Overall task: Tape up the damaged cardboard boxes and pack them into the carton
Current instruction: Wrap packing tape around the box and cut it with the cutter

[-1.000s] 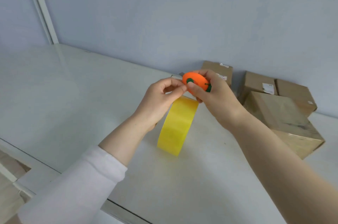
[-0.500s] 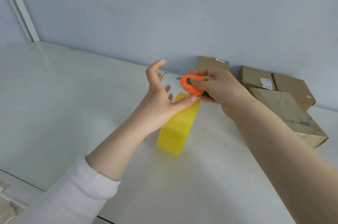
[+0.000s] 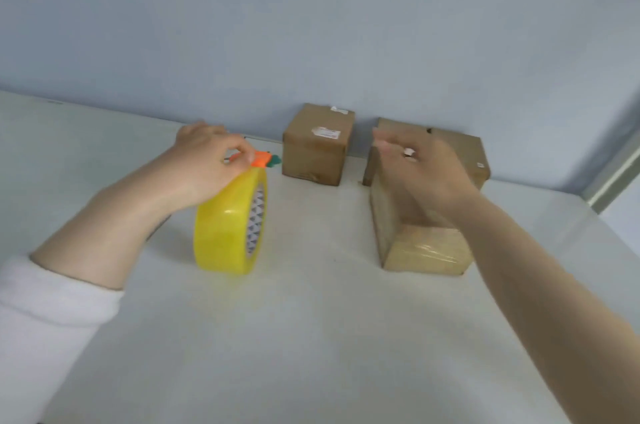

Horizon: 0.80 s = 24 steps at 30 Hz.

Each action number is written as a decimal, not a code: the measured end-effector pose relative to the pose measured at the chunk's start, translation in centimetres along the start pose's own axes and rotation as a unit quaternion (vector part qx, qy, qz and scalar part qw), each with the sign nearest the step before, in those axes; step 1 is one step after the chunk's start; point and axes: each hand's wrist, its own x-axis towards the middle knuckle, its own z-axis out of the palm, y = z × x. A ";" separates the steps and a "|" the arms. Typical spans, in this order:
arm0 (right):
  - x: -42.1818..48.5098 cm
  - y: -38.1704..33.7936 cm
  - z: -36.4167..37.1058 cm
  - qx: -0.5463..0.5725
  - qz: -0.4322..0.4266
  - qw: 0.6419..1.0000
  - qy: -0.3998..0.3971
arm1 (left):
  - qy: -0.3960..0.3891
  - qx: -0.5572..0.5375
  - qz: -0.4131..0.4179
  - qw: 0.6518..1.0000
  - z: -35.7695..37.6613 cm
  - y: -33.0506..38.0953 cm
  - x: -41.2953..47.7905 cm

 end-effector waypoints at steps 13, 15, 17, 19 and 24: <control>-5.2 8.1 -7.5 -0.209 0.012 0.974 -0.090 | -0.132 -0.131 0.229 0.956 9.3 11.9 -2.7; -7.9 7.7 -8.5 -0.201 -0.008 0.974 -0.106 | -0.177 -0.193 0.195 0.945 8.2 10.7 -2.5; -8.9 7.1 -8.9 -0.202 -0.031 0.973 -0.104 | -0.189 -0.182 0.163 0.951 7.7 11.1 -2.1; -8.3 6.5 -8.8 -0.191 -0.059 0.978 -0.060 | -0.173 -0.163 0.171 0.956 7.6 12.7 -1.9; -7.1 6.0 -5.6 -0.200 -0.105 0.961 -0.158 | -0.164 -0.048 0.156 0.973 9.4 15.1 -1.5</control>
